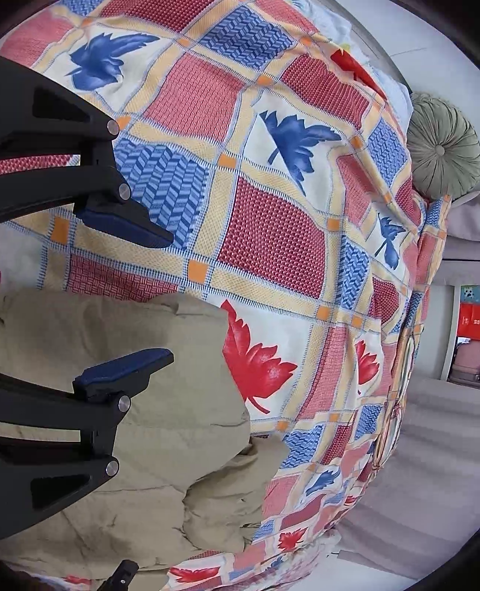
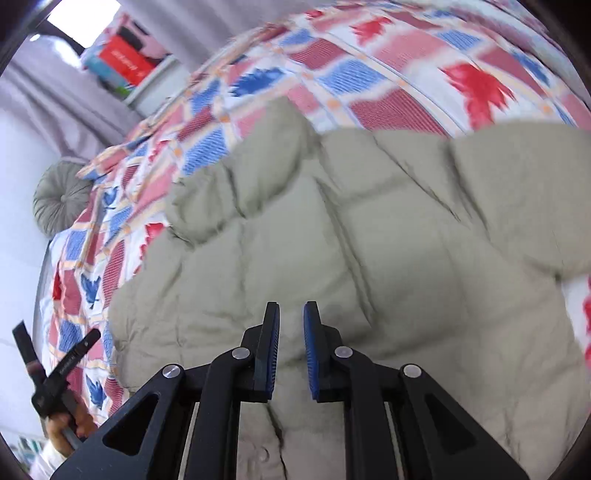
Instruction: Fold large clothes
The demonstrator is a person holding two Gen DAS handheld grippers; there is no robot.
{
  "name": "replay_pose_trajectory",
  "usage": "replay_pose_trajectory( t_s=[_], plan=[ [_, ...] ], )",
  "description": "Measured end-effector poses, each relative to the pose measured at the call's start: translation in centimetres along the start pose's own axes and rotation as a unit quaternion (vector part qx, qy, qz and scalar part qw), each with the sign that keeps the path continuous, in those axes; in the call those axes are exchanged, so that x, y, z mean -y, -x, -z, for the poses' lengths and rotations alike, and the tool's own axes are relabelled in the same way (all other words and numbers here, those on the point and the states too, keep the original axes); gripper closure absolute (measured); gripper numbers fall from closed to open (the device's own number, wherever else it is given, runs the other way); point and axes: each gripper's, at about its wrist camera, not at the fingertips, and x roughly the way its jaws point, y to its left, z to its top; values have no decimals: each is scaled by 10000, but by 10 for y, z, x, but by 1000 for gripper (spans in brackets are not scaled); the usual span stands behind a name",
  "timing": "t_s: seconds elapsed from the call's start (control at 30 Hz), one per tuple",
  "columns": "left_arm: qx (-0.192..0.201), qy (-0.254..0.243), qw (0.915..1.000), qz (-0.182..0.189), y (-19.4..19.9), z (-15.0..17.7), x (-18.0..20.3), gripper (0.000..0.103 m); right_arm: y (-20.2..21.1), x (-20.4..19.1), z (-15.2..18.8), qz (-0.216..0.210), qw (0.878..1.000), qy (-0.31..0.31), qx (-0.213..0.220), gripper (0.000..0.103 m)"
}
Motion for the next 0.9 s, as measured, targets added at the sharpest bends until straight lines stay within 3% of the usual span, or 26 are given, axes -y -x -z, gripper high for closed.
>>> replay_pose_trajectory(
  t_s=[0.13,0.2,0.23,0.3,0.37,0.6,0.9],
  plan=[
    [-354,-126,9984,-421,-43,18,20,44,-35,-13,-12,66,9985,443,-318,88],
    [-434,-57,9982,-404,-57,29,22,41,-52,-3,-4,441,9968,493,-457,88],
    [-404,-46,9982,-446,-59,32,23,38,-59,6,0,561,9961,406,-546,93],
    [-385,-114,9977,-541,-59,34,27,37,-66,28,9,429,9971,170,-597,103],
    [-417,-204,9969,-631,-55,32,29,37,-64,38,12,229,9981,23,-563,103],
    [-278,-366,9977,-503,3,30,29,38,-30,36,10,-41,9981,-106,-598,99],
    [-293,-770,9964,217,80,77,86,38,24,51,31,-346,9961,-444,-677,97]
  ],
)
